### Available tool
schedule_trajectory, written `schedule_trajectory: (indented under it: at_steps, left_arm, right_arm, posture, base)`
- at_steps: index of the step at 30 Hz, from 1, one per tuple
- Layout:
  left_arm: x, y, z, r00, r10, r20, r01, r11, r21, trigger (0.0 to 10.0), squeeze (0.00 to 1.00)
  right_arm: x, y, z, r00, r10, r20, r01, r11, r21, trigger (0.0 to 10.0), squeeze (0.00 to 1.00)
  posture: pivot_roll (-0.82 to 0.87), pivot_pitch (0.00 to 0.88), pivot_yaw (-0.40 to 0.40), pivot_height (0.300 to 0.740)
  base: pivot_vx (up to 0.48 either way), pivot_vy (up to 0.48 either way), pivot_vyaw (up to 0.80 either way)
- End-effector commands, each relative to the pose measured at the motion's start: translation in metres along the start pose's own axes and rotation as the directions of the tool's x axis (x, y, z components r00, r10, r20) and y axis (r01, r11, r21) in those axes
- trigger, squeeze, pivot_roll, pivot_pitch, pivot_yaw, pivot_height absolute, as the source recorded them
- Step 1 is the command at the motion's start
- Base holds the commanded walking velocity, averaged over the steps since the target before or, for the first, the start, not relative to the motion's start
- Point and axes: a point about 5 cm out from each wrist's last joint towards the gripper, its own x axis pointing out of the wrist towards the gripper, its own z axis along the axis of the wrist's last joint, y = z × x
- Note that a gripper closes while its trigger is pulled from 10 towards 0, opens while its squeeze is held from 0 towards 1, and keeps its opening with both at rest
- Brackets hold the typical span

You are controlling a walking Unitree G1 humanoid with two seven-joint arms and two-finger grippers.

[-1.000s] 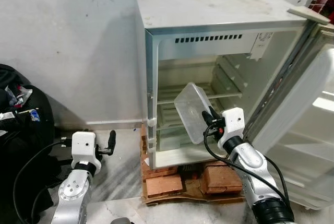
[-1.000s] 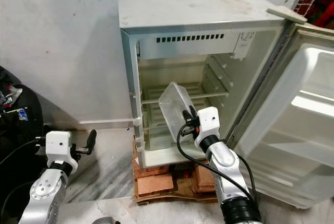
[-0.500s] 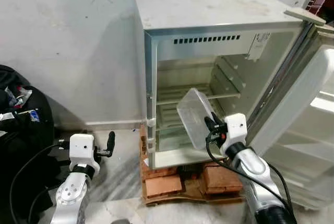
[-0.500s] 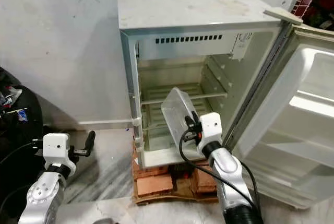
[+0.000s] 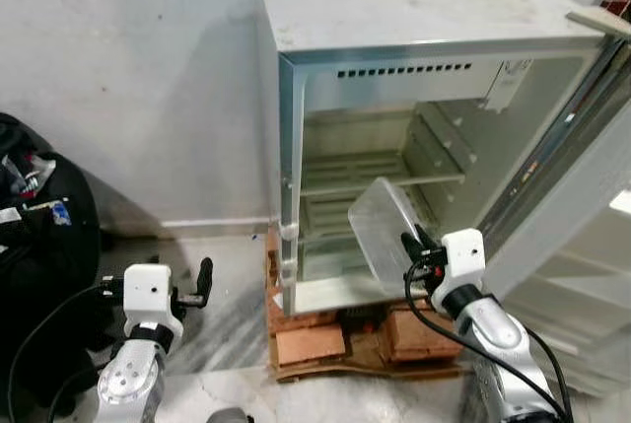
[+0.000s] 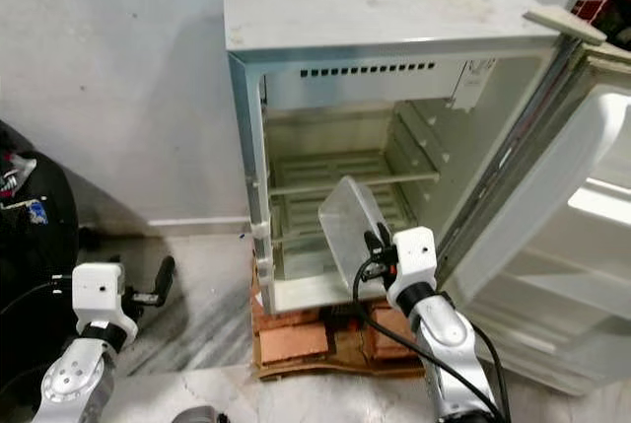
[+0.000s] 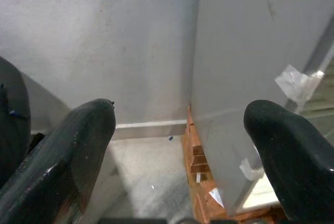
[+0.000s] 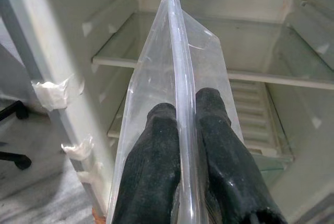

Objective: Restocking fridge

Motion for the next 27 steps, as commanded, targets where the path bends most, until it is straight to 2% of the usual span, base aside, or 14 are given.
schedule_trajectory:
  at_steps: [1,8,27]
  left_arm:
    - [-0.0007,-0.0005,0.0035,1.0,0.004,0.012,-0.004,1.0,-0.002,10.0,0.0]
    - [-0.0011,-0.0018,0.0044,1.0,0.0,0.009,0.0,1.0,-0.006,10.0,0.0]
    - [0.0014,-0.0048,0.004,1.0,-0.016,0.003,0.016,1.0,-0.008,10.0,0.0]
  right_arm:
    - [-0.0023,-0.0052,0.0052,1.0,-0.016,0.018,0.016,1.0,-0.005,10.0,0.0]
    - [0.0013,-0.0019,0.0099,0.999,0.024,0.032,-0.023,0.999,-0.022,10.0,0.0]
    - [0.0054,-0.0013,0.0121,0.999,0.018,0.035,-0.017,1.0,-0.019,10.0,0.0]
  posture:
    - [0.02,0.0,-0.038,0.74]
    - [0.02,0.0,-0.039,0.74]
    - [0.02,0.0,-0.035,0.74]
  base:
    - [0.0,0.0,0.0]
    - [0.069,0.0,0.0]
    - [0.345,0.0,0.0]
